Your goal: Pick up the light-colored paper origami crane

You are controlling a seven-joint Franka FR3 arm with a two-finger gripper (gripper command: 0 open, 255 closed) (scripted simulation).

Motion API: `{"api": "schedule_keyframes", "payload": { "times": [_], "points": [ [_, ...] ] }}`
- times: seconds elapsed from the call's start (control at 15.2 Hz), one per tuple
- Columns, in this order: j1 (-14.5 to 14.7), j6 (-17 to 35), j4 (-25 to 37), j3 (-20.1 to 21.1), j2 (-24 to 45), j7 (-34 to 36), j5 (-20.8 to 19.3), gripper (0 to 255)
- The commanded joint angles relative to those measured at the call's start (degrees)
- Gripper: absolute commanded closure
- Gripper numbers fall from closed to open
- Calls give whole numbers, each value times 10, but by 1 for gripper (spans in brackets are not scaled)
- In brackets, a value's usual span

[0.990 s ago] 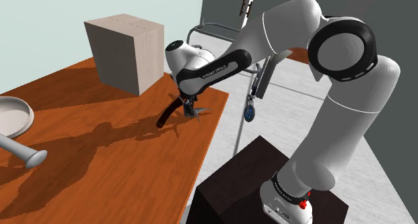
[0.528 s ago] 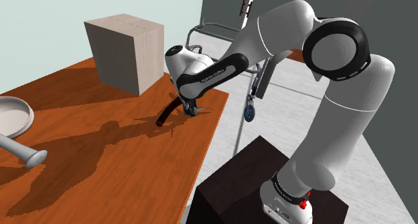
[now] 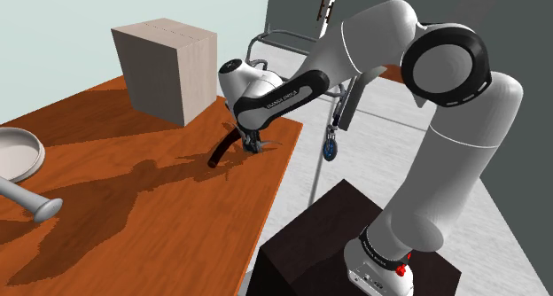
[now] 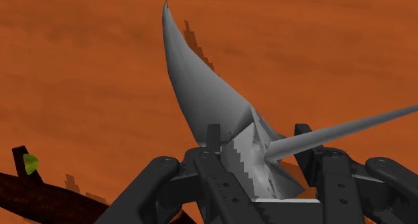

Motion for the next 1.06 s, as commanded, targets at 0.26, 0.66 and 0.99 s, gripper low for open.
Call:
{"api": "schedule_keyframes", "payload": {
  "times": [0.26, 0.66, 0.99],
  "points": [
    [0, -33, 11, 3, -25, -16, 12, 255],
    [0, -72, 28, 5, -50, -32, 24, 255],
    [0, -93, 38, 6, -62, -41, 29, 255]
  ]
}}
